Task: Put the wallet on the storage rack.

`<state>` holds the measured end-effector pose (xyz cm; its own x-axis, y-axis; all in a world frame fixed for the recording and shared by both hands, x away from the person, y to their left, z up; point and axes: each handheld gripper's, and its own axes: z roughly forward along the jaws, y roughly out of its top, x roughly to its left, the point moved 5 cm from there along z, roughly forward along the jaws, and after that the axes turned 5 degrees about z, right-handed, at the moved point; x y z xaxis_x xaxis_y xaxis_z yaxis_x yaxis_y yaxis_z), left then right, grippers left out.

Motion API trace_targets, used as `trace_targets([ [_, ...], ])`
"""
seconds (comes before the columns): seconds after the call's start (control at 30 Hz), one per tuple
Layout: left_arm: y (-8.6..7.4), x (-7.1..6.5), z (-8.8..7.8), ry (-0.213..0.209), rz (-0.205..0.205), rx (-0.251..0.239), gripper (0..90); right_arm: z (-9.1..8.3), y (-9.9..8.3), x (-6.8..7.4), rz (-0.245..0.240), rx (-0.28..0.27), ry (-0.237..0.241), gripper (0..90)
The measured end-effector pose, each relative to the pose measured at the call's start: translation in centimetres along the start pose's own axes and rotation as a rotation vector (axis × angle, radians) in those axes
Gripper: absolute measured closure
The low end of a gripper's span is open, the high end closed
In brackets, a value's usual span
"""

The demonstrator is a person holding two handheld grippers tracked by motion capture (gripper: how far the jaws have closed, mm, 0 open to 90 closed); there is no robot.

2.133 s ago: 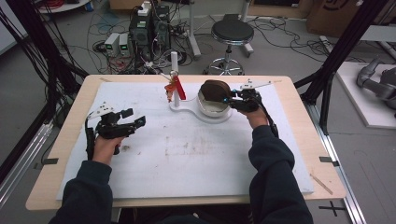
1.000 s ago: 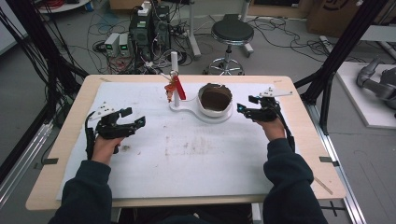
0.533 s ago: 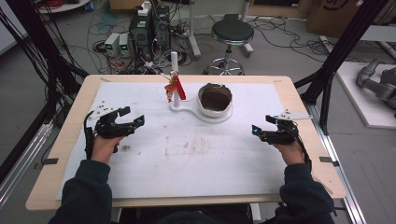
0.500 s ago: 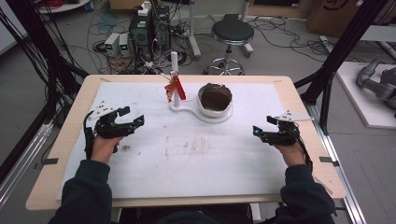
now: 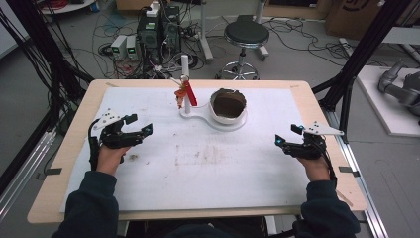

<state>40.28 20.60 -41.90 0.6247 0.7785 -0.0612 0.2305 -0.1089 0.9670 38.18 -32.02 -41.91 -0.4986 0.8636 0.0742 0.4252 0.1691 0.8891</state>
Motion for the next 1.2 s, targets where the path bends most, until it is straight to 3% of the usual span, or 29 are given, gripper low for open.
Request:
trace_targets([
  [1.2,-0.41,-0.4,-0.02,-0.006,0.004,0.008,18.9,0.69,-0.41,0.02,-0.005,0.022,-0.013,21.8],
])
